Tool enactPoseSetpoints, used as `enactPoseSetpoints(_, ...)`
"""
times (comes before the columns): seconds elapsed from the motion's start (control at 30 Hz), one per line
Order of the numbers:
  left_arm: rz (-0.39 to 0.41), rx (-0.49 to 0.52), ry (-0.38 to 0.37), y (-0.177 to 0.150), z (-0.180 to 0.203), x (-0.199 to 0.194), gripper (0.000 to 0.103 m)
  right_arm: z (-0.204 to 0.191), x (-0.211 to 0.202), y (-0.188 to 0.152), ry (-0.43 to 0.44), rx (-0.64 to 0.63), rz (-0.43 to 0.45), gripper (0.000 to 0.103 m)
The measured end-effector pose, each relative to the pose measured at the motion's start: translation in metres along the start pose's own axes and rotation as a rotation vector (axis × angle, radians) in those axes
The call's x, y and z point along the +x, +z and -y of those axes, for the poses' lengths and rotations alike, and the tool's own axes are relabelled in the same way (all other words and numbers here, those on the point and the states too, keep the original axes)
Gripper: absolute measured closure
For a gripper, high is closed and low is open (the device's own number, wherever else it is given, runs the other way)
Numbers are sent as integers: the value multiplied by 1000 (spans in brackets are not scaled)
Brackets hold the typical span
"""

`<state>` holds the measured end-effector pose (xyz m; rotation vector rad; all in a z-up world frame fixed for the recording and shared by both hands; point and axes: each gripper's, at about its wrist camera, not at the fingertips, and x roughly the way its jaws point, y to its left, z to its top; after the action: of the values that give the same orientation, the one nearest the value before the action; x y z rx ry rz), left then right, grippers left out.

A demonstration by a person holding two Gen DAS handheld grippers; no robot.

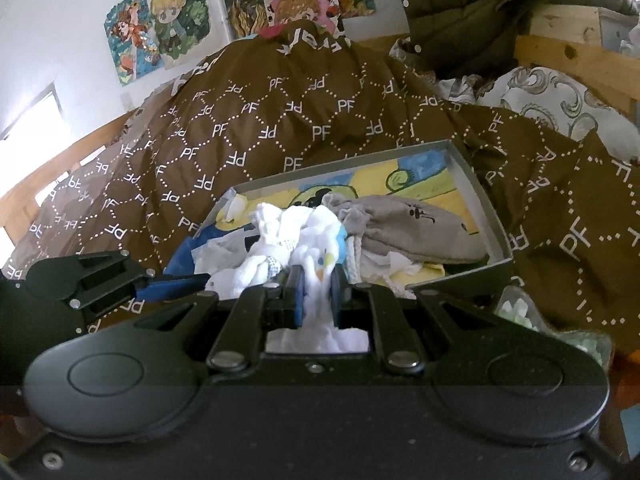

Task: Organize soft objects
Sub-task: 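Lift the white tissue pack with the right gripper and carry it over the tray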

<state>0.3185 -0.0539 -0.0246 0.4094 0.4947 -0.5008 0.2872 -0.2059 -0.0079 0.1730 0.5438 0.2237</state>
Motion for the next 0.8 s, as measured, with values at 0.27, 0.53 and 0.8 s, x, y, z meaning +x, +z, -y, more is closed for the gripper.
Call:
enactPoseSetpoints(0.27,40,-27,19,18,-6,-4,39,3,-9,18,-13,7,53,96)
enactPoseSetpoints(0.53,77,-77,87,36,-29,-4,39,9,-11,53,-35,-21,133,96)
enactPoseSetpoints(0.8,43,-120,159,49,-48,29,39,13,14,79,-75,-29,167,96)
